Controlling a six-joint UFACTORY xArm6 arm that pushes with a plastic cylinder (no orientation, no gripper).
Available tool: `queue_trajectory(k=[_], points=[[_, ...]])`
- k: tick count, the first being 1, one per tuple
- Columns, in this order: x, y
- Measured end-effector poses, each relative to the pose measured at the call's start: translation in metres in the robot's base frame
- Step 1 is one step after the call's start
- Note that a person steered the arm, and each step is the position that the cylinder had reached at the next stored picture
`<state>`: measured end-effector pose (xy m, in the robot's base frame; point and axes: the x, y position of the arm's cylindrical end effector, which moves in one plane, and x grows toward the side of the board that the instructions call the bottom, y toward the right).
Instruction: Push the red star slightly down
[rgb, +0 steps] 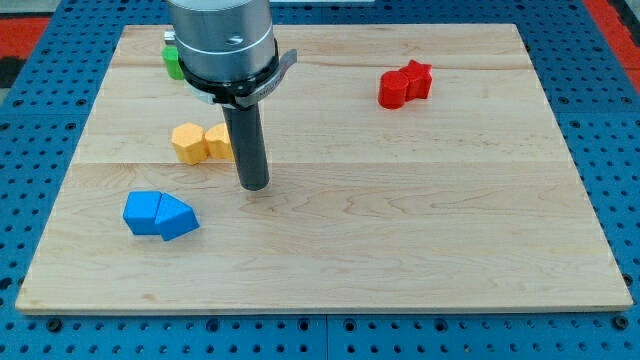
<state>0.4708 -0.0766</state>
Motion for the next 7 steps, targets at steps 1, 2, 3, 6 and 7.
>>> queue_trajectory(k=[1, 2, 3, 6, 7], points=[[0.000, 0.000], [0.004, 0.021], [0.004, 0.059], [0.013, 0.061], [0.013, 0.060]])
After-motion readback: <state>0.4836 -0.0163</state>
